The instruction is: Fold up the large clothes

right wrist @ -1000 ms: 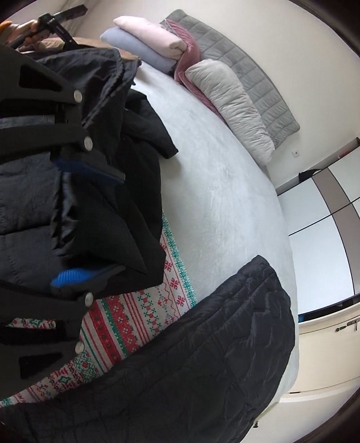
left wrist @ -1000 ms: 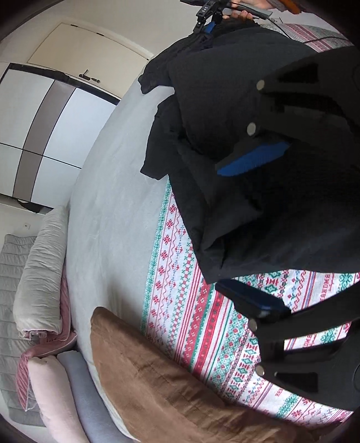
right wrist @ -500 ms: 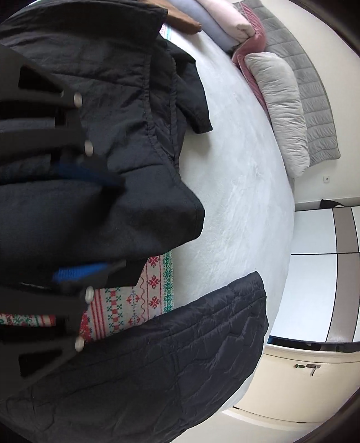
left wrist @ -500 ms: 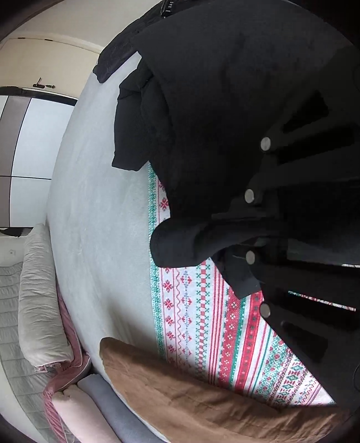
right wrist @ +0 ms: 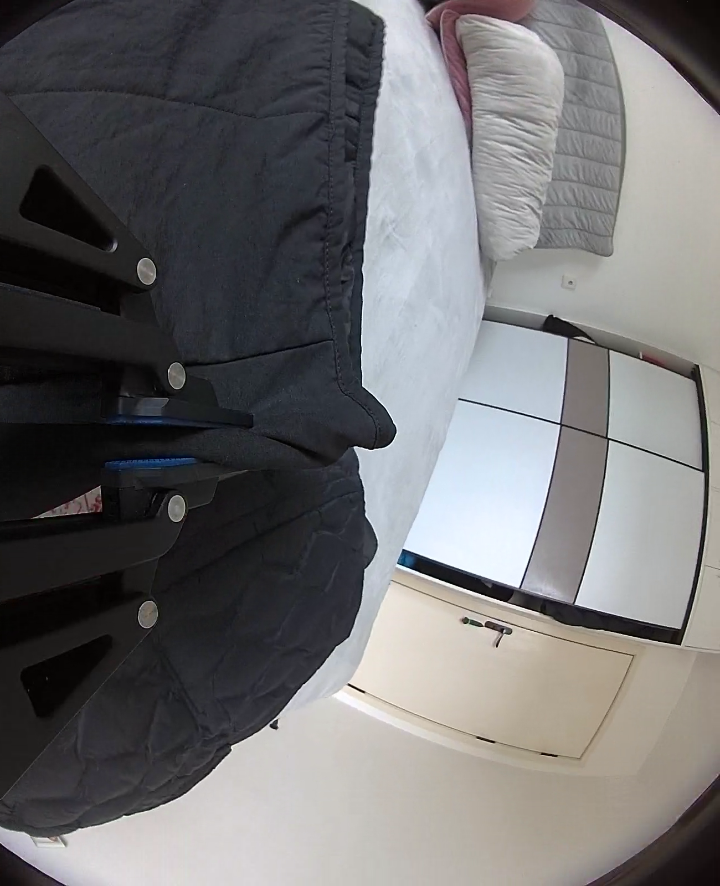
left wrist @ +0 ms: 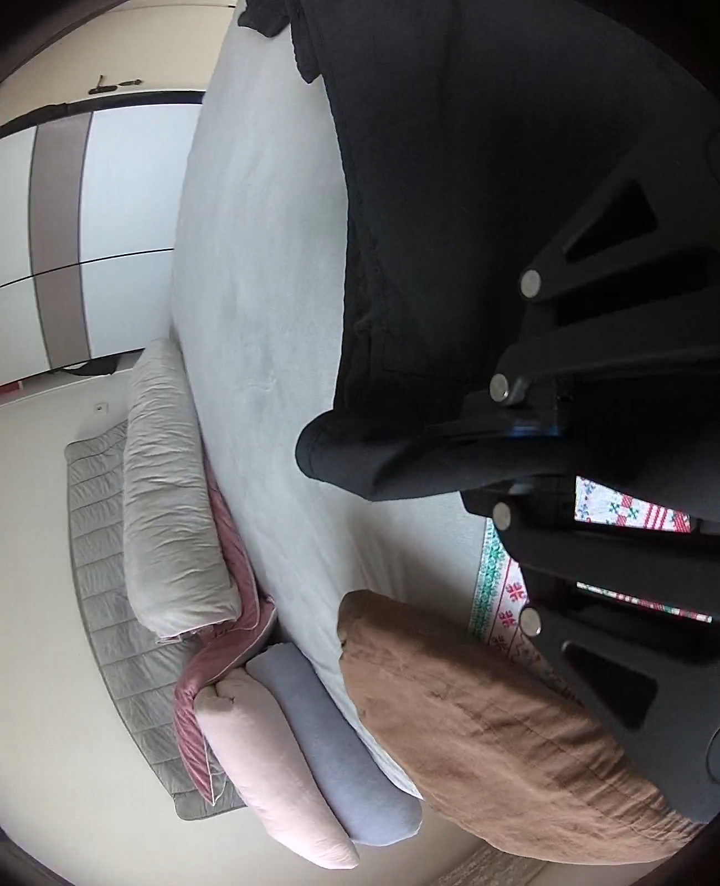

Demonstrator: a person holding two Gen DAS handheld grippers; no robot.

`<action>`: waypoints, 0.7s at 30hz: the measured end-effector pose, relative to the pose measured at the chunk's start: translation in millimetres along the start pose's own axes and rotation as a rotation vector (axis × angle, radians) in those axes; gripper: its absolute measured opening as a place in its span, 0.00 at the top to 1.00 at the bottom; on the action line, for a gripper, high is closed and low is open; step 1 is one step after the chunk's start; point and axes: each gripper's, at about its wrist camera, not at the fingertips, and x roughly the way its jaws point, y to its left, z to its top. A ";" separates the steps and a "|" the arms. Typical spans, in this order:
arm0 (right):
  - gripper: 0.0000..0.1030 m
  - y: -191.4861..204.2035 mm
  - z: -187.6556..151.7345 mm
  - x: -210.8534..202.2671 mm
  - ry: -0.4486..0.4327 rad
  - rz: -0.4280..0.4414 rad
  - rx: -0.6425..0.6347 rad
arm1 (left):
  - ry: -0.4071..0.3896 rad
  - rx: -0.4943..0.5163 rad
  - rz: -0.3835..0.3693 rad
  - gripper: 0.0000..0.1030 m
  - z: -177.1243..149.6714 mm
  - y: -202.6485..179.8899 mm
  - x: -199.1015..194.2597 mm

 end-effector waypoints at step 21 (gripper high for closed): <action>0.34 187.9 -2.9 -37.7 0.190 0.478 -0.170 | 0.191 -0.002 -0.274 0.20 13.6 -94.6 0.4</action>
